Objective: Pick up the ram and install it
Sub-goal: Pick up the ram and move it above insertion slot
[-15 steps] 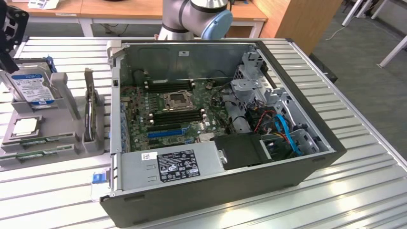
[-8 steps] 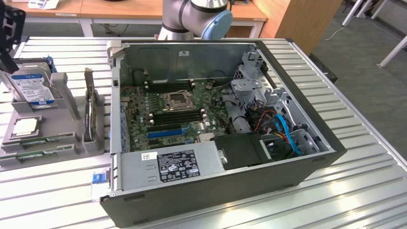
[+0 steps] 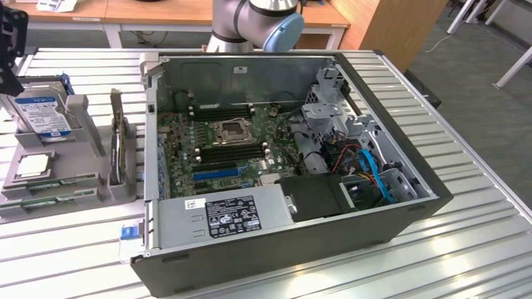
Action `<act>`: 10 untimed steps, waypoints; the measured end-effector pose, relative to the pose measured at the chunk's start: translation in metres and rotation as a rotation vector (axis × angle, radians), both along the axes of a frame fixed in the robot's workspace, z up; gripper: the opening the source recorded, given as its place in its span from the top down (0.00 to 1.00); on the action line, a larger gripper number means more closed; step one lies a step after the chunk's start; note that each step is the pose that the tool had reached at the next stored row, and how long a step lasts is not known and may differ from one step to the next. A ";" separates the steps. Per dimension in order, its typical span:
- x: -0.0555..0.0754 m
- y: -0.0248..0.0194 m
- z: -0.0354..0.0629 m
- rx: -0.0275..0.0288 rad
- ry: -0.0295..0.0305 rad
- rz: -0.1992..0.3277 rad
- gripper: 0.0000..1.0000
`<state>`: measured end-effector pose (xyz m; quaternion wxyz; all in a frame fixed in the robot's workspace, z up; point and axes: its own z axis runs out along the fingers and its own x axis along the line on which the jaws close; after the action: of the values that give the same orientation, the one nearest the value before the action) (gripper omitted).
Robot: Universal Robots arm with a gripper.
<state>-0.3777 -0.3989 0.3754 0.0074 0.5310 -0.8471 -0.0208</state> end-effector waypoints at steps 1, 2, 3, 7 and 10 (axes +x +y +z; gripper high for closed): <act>0.000 0.0000 0.0000 0.0000 0.0000 0.018 0.90; 0.000 0.0000 -0.0001 0.0000 -0.0001 0.037 0.90; 0.000 0.0000 -0.0001 0.0000 0.0000 0.054 0.90; 0.000 0.0000 -0.0003 0.0000 0.0000 0.123 0.90; 0.000 0.0000 -0.0005 0.0000 0.0000 0.178 0.90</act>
<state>-0.3777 -0.3989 0.3749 0.0092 0.6040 -0.7966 -0.0201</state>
